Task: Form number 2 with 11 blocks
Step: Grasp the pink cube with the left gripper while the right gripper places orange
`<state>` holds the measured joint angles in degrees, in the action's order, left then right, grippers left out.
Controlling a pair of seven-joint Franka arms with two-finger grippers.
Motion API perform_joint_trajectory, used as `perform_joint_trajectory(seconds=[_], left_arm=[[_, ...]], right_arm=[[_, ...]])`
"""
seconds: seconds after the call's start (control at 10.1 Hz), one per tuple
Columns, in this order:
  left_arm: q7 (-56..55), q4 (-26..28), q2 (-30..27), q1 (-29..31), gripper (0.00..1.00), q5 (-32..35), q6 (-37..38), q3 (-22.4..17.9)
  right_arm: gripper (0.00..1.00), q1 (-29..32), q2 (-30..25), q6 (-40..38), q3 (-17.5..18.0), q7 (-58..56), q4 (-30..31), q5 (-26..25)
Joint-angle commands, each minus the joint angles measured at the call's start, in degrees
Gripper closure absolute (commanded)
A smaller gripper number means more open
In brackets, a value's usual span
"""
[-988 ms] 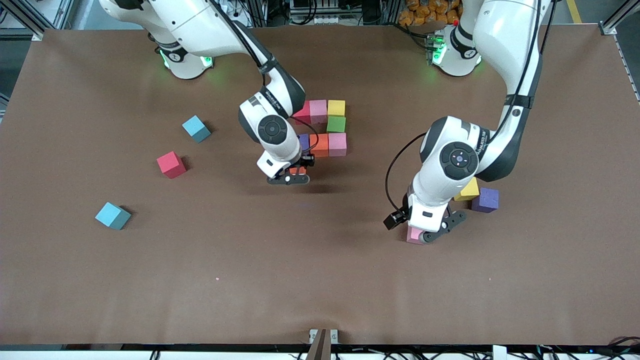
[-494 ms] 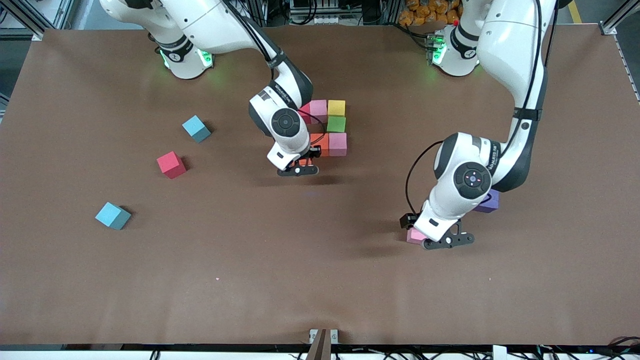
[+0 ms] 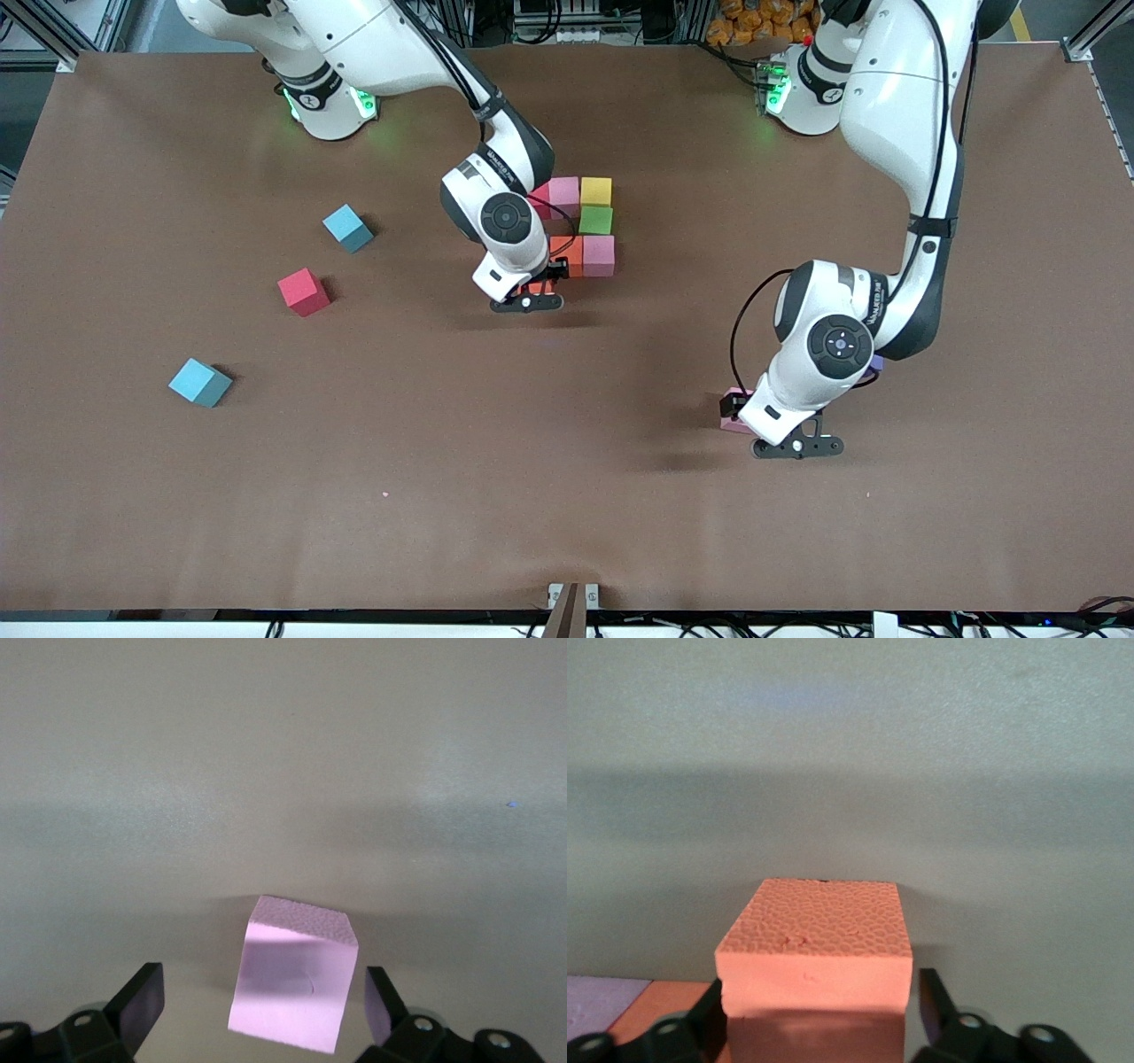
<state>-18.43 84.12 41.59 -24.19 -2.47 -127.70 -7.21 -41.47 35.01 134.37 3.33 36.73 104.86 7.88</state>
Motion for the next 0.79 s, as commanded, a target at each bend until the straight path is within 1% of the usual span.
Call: perform_joint_trajectory(seconds=[0.0, 0.2, 0.4, 0.59, 0.69], left_arm=[[1.3, -2.3, 1.8, -0.9, 0.00, -1.7, 0.4, -1.1], [1.5, -2.1, 3.0, -1.4, 0.00, -1.7, 0.3, -1.1], [1.5, -1.7, 3.1, -1.5, 0.00, -1.7, 0.3, -1.1], [1.7, -1.7, 3.8, -1.5, 0.00, -1.2, 0.3, -1.1], [2.1, -1.7, 4.0, -1.5, 0.00, -1.2, 0.3, -1.1]], right_arm=[[0.00, 0.1, -2.6, -1.9, -0.6, 2.6, -0.1, -0.9], [0.00, 1.3, -7.6, -7.1, -1.7, 2.7, -0.1, -0.9], [0.00, 5.5, -11.5, -12.0, -2.3, 2.6, 0.1, -0.9], [0.00, 11.6, -12.7, -14.0, -2.4, -0.2, 0.3, -1.3], [0.00, 14.5, -12.8, -15.6, -2.4, -4.2, 0.3, -1.8]])
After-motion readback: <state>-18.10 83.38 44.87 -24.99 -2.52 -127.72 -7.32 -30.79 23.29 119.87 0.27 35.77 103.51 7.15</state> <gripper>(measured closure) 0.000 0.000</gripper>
